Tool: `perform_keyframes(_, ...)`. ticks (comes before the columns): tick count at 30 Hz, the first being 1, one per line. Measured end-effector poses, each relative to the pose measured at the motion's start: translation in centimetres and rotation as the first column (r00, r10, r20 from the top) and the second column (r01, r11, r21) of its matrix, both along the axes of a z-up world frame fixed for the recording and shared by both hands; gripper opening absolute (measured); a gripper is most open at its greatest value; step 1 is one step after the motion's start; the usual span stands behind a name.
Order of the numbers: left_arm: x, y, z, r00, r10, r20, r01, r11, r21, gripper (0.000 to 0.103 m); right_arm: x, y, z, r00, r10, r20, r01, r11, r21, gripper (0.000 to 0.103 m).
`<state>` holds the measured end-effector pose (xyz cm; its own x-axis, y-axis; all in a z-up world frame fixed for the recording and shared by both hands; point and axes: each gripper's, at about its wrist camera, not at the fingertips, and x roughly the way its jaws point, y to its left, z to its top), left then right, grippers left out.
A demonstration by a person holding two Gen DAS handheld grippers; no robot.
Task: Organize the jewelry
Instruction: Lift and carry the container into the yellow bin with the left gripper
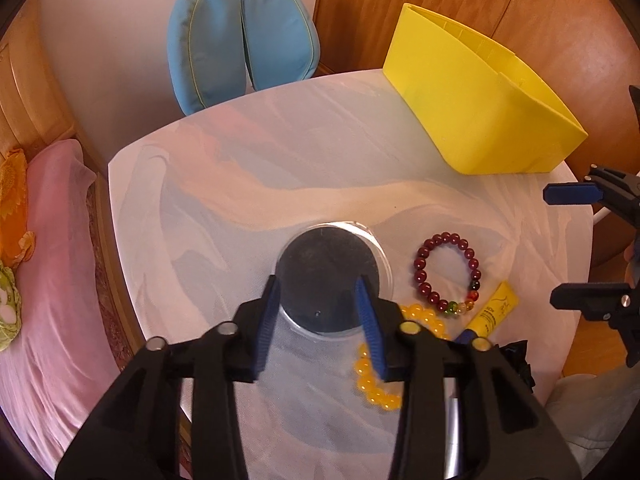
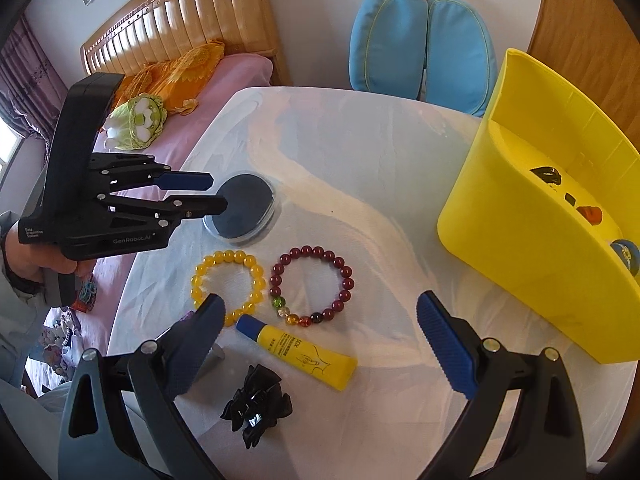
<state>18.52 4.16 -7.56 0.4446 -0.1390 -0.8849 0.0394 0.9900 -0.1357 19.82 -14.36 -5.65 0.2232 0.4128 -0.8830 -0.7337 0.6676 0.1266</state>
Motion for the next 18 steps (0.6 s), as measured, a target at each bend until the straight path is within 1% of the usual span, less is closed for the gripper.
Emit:
perform_keyframes(1,0.0,0.0,0.0,1.0,0.005,0.002,-0.005,1.0,0.006,0.067,-0.1,0.0,-0.1,1.0,-0.002,-0.002,0.002,1.0,-0.001,0.097)
perform_keyframes(3,0.2,0.2,0.0,1.0,0.003,0.008,-0.003,1.0,0.007,0.07,-0.2,0.2,0.1,1.0,0.0,-0.002,0.0,1.0,-0.005,0.097)
perform_keyframes(5,0.5,0.2,-0.1,1.0,-0.001,-0.005,0.001,1.0,0.005,0.08,-0.3,0.3,0.2,1.0,0.003,0.002,-0.003,1.0,-0.005,0.097)
perform_keyframes(7,0.8,0.1,-0.4,1.0,-0.013,-0.012,0.014,1.0,0.019,0.08,-0.4,0.3,0.2,1.0,0.0,0.0,0.0,1.0,-0.001,0.097)
perform_keyframes(12,2.0,-1.0,-1.1,0.998,-0.056,-0.021,0.056,0.998,0.01,0.08,-0.6,0.3,-0.3,1.0,-0.012,-0.014,0.012,1.0,-0.008,0.097)
perform_keyframes(18,3.3,-2.0,-3.1,0.995,-0.063,-0.078,0.069,0.995,0.074,0.08,-0.6,0.1,-0.4,1.0,-0.023,-0.014,0.023,1.0,-0.011,0.097)
